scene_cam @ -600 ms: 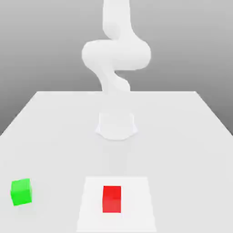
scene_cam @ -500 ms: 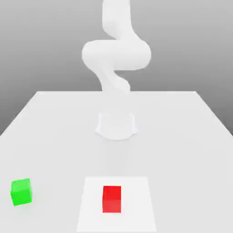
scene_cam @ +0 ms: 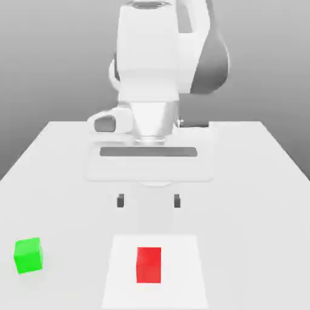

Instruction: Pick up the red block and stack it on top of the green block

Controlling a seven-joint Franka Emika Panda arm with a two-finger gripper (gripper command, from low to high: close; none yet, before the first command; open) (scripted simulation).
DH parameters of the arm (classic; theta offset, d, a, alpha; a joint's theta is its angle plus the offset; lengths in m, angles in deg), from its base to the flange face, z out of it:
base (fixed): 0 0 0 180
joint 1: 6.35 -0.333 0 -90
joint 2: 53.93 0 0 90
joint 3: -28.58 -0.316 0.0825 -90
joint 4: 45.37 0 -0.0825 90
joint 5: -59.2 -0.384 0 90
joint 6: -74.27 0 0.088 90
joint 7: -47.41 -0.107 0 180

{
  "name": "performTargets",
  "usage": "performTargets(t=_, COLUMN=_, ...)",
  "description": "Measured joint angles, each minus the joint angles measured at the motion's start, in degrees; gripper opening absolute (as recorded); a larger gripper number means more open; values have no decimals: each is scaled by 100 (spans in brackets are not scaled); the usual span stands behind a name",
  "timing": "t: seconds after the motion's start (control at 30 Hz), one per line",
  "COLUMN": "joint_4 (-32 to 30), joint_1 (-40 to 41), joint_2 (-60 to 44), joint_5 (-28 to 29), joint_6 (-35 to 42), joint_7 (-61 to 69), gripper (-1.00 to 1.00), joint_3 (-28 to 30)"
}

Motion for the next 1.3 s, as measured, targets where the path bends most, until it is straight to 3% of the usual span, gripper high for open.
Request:
performTargets(t=0.13, joint_4=-259, joint_1=26, joint_2=-831, joint_5=-20, joint_6=-479, joint_7=35, gripper=0, joint_3=-10)
performTargets(t=0.3, joint_4=-153, joint_1=60, joint_2=-1871, joint_5=-67, joint_6=-1336, joint_7=72, gripper=0, joint_3=-53)
performTargets(t=0.33, joint_4=-138, joint_1=66, joint_2=-1976, joint_5=-73, joint_6=-1426, joint_7=76, gripper=-100, joint_3=-60)
performTargets(t=0.57, joint_4=-142, joint_1=75, joint_2=-1951, joint_5=-56, joint_6=-1405, joint_7=61, gripper=-100, joint_3=-68)
performTargets(t=0.77, joint_4=-281, joint_1=101, joint_2=-875, joint_5=-14, joint_6=-467, joint_7=8, gripper=-100, joint_3=-5)
performTargets(t=1.03, joint_4=481, joint_1=1936, joint_2=-819, joint_5=-249, joint_6=369, joint_7=-701, gripper=-100, joint_3=1272)
performTargets(t=1.2, joint_4=651, joint_1=2199, joint_2=-1682, joint_5=-787, joint_6=-289, joint_7=-446, gripper=-100, joint_3=1173)
performTargets(t=1.23, joint_4=660, joint_1=2240, joint_2=-1806, joint_5=-858, joint_6=-401, joint_7=-396, gripper=100, joint_3=1123)
performTargets(t=1.3, joint_4=660, joint_1=2240, joint_2=-1806, joint_5=-858, joint_6=-402, joint_7=-396, gripper=100, joint_3=1123)
